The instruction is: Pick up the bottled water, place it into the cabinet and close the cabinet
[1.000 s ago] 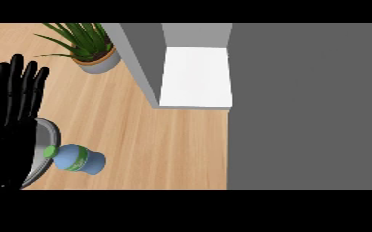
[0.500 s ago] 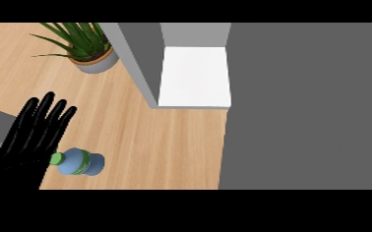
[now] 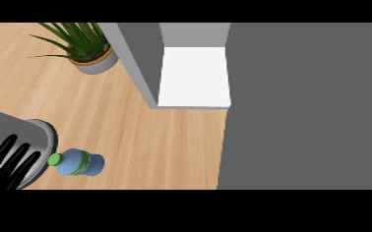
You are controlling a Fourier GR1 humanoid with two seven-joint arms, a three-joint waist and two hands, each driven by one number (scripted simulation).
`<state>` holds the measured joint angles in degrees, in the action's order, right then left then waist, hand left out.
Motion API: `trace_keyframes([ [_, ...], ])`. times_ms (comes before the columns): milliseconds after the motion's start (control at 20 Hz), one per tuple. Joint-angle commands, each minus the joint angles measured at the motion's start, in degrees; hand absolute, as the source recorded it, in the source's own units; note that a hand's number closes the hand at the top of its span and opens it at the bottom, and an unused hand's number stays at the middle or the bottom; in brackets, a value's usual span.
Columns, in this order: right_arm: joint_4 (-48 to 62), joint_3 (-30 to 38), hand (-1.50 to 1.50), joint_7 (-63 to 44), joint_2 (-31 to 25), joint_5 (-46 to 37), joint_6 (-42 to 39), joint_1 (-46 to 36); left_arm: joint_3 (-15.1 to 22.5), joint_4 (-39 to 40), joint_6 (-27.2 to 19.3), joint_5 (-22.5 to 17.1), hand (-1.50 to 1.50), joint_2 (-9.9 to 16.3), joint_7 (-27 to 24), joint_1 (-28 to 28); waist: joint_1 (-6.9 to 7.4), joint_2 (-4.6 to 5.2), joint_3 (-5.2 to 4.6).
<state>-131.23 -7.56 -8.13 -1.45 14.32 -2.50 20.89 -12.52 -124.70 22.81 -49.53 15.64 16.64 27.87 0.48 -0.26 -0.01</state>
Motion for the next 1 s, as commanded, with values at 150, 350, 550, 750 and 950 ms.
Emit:
trace_keyframes([
  [150,0.0,-5.7,-1.50,5.7,1.4,-2.3,-0.8,6.8,-8.5,5.4,14.6,-6.9,-1.50,0.3,-1.9,7.9,-0.10,0.03,-0.01],
  [350,2.1,-5.2,-1.50,7.8,0.7,-2.0,-4.3,9.1,-9.2,4.5,8.6,-5.8,-1.50,0.3,2.2,3.6,-0.50,0.15,0.03],
  [550,-0.3,-7.6,-1.50,8.7,1.4,-4.1,-1.4,10.5,-12.5,5.3,15.7,-8.0,-1.50,-1.5,1.0,7.9,-0.25,0.10,0.01],
  [750,1.5,-5.3,-1.50,12.0,0.0,-2.9,-4.7,12.1,-14.2,8.7,19.9,-7.2,-1.50,-3.6,-0.2,7.0,-0.38,0.10,0.02],
  [950,3.2,-2.0,-1.50,10.7,-0.7,0.3,-4.9,8.9,-14.0,11.3,23.1,-2.0,-1.50,-8.6,-1.8,7.2,-0.16,0.14,0.02],
])
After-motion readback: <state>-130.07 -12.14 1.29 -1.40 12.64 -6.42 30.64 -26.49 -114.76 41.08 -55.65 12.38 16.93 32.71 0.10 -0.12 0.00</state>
